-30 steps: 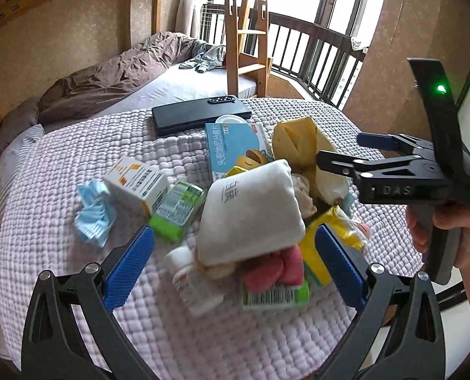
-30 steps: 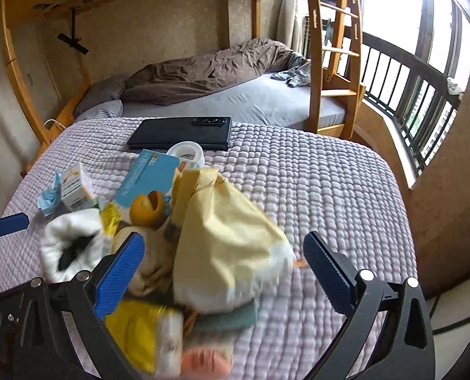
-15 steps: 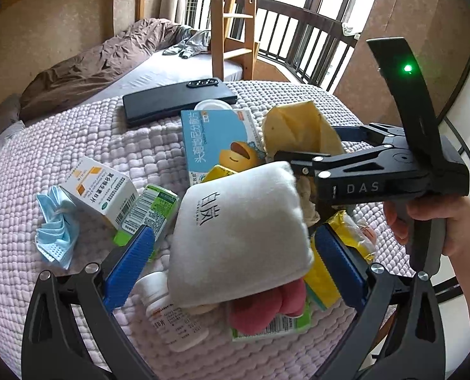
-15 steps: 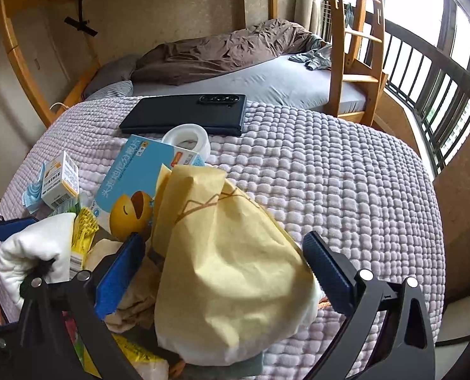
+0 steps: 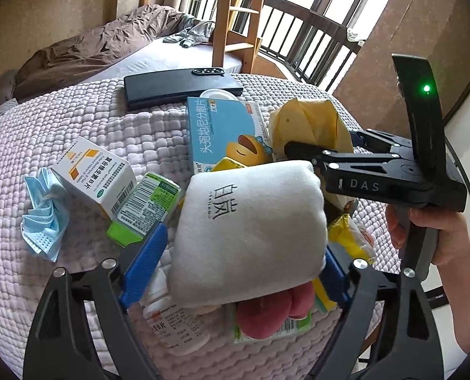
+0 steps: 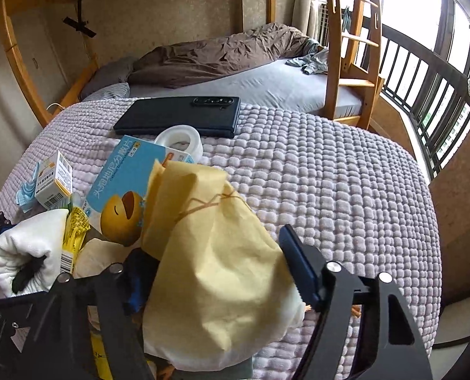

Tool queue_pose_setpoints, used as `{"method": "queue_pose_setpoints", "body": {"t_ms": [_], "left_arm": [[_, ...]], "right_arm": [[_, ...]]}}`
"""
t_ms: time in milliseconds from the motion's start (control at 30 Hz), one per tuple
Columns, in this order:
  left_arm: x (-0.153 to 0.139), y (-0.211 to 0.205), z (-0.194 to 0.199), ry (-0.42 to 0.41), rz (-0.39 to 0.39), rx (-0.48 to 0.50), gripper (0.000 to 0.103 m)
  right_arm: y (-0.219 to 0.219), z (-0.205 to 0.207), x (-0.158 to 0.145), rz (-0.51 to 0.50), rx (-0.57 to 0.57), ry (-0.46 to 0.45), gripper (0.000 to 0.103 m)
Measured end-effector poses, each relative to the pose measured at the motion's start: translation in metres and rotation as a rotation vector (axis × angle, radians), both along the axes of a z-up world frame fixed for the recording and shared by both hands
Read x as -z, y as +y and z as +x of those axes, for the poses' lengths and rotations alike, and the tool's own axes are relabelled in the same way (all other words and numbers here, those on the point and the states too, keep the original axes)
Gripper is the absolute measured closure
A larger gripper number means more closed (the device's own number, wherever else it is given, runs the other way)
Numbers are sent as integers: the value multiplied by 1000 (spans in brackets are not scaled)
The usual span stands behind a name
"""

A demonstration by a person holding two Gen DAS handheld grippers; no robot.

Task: Collect trash
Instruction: 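Grasp the white folded towel with the left tool while the right tool grasps the yellow paper bag, then carry the white towel and yellow paper bag over the white bin with both tools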

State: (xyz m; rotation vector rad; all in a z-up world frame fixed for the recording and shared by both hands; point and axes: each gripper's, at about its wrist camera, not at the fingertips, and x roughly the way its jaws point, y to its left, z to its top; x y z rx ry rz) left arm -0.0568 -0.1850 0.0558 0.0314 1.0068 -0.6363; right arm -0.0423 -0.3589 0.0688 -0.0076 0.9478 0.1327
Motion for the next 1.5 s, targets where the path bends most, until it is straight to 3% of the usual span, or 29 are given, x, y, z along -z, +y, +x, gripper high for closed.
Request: {"method": "queue_pose_setpoints", "body": {"t_ms": [200,833,1500], "left_arm": [[-3,-6,-6,-11,15,19,29],[-16,0,-14,-29,-1,1,33],[-34,14,-28,-77,-7,-25,33]], "right_arm": [[2,-6,-11,-17,-4,-39,40],[3,-27,-59,-82,6,-179,41],[13,-71,-82,-53,-14,-194,41]]}}
